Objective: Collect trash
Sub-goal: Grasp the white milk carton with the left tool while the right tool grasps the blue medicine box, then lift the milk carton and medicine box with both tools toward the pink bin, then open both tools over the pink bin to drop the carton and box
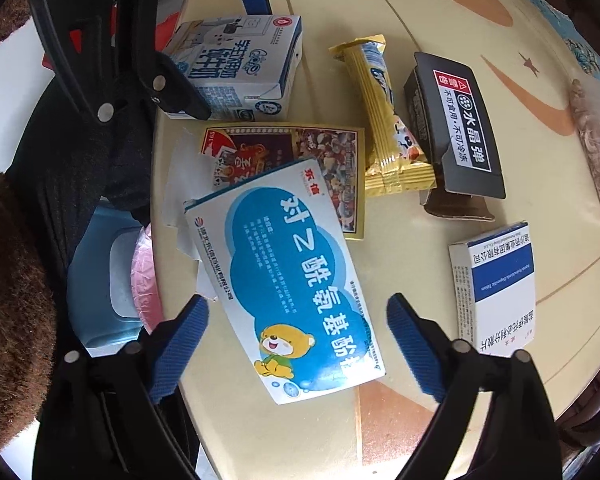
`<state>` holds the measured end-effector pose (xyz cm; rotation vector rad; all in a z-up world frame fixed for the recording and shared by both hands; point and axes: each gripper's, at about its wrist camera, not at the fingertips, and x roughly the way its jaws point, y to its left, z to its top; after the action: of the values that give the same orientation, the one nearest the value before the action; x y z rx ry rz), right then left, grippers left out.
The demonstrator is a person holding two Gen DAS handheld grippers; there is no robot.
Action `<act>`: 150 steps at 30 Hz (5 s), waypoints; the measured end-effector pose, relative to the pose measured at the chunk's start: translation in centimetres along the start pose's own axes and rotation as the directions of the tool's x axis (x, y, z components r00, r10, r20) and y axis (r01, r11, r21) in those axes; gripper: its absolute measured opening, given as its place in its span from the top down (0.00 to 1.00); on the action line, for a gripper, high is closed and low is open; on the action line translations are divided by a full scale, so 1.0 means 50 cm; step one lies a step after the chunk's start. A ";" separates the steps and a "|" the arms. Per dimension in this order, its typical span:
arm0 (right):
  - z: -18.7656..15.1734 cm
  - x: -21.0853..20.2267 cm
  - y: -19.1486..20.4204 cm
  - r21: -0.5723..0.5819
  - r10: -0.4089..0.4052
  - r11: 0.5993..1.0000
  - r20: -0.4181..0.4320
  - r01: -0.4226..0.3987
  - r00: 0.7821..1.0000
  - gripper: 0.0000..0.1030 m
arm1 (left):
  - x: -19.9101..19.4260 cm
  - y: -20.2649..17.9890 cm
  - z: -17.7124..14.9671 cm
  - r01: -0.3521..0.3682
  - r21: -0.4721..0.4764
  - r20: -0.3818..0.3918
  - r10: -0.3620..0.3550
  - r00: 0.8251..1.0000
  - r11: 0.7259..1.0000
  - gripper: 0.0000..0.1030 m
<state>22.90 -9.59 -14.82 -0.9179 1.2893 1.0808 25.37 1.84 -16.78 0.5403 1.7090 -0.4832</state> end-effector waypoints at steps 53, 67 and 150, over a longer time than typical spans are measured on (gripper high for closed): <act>-0.122 -0.235 0.182 0.708 -0.373 0.685 0.139 0.171 0.918 0.35 | -0.176 -0.113 -0.198 -0.108 -0.084 0.255 0.126 0.959 0.991 0.33; -0.142 -0.279 0.315 0.763 -0.419 0.621 0.129 0.180 0.899 0.35 | -0.165 -0.229 -0.295 -0.122 -0.017 0.287 0.121 0.950 0.992 0.33; -0.306 0.335 0.276 0.962 -0.165 0.272 0.076 -0.029 0.983 0.34 | 0.422 -0.266 -0.173 0.212 -0.349 0.126 -0.179 0.976 0.913 0.33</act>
<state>4.95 -18.90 -32.02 0.1061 1.4201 0.0905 7.05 -1.80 -35.42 0.0788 1.7192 -0.3174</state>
